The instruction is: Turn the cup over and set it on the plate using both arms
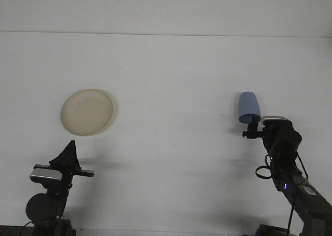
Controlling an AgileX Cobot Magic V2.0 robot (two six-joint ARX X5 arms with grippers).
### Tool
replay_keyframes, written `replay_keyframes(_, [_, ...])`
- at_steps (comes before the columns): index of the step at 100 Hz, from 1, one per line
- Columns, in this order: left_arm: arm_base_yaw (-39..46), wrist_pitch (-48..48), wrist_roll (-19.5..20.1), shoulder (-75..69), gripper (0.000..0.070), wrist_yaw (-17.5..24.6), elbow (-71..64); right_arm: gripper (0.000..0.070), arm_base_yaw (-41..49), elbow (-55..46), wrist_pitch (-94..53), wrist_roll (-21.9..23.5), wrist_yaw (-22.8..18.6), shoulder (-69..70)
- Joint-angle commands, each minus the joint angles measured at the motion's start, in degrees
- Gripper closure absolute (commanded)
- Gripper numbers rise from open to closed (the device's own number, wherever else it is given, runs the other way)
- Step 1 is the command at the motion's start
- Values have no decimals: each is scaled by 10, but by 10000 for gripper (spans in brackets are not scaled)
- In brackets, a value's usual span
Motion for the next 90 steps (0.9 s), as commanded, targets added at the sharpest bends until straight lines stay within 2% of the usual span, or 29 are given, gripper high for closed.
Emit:
replay_keyframes(1, [0,8,-1,-1,689,-1,-12,217,-1,-1,27,-9,-2,27])
replay_keyframes(32, [0,8,-1,-1,689,-1,-12,217,-6,1,150,-9,-19,122])
replay_keyframes(71, [0,8,-1,-1,689,-1,-12,220,-33,40,182,-9,-65,178])
replay_keyframes(90, [0,8,-1,-1,689,-1,-12,222,-32,71,183,-14,-75,208])
